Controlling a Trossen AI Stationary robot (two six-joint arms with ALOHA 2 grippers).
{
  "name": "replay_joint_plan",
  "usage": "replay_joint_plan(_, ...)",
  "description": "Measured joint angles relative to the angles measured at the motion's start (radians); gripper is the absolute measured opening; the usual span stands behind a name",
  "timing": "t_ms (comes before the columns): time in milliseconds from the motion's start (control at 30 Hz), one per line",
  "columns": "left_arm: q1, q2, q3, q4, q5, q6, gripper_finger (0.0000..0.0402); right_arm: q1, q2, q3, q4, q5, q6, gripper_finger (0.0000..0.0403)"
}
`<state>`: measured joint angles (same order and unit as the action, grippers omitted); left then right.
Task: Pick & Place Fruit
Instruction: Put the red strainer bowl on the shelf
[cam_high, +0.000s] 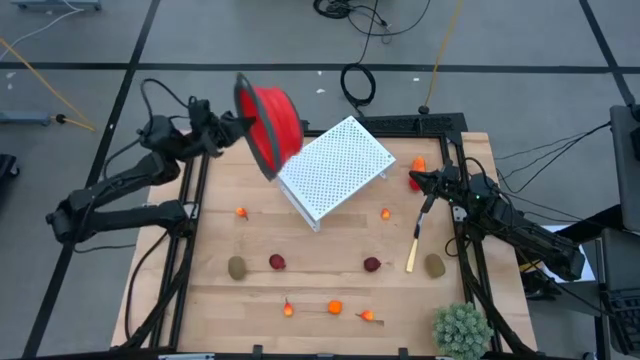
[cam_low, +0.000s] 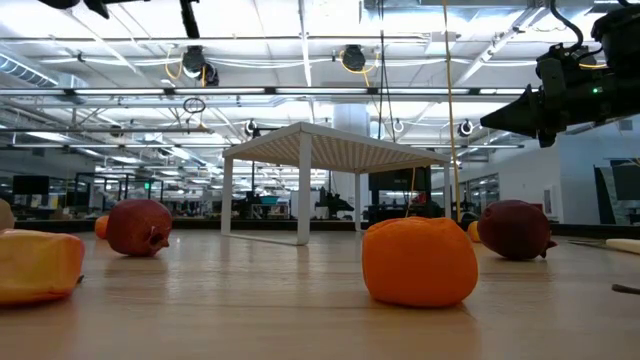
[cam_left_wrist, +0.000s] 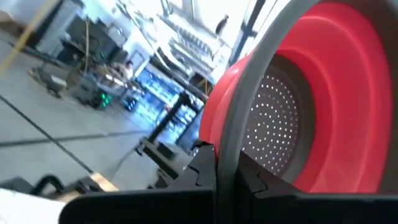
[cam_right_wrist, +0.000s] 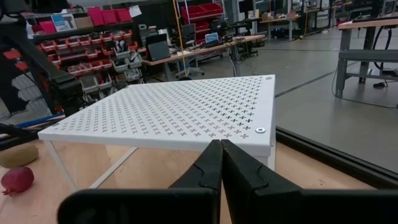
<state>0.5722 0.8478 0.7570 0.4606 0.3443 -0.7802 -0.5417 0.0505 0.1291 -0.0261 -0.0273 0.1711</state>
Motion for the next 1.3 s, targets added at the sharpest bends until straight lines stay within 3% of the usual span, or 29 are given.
replay_joint_plan(500, -0.083, 0.096, 0.001, 0.081, 0.019, -0.01, 0.0003, 0.0, 0.0, 0.0, 0.0, 0.0, 0.0, 0.0)
replay_joint_plan(667, -0.091, 0.095, 0.044, 0.054, -0.063, -0.042, 0.0004, 0.0, 0.0, 0.0, 0.0, 0.0, 0.0, 0.0)
replay_joint_plan(933, -0.097, 0.095, 0.162, -0.239, -0.287, -0.219, 0.0003, 0.0, 0.0, 0.0, 0.0, 0.0, 0.0, 0.0)
replay_joint_plan(1100, -0.097, 0.095, 0.215, -0.376, -0.341, -0.297, 0.0004, 0.0, 0.0, 0.0, 0.0, 0.0, 0.0, 0.0)
replay_joint_plan(1300, -0.108, 0.145, 0.338, -0.666, -0.377, -0.322, 0.0004, 0.0, 0.0, 0.0, 0.0, 0.0, 0.0, 0.0)
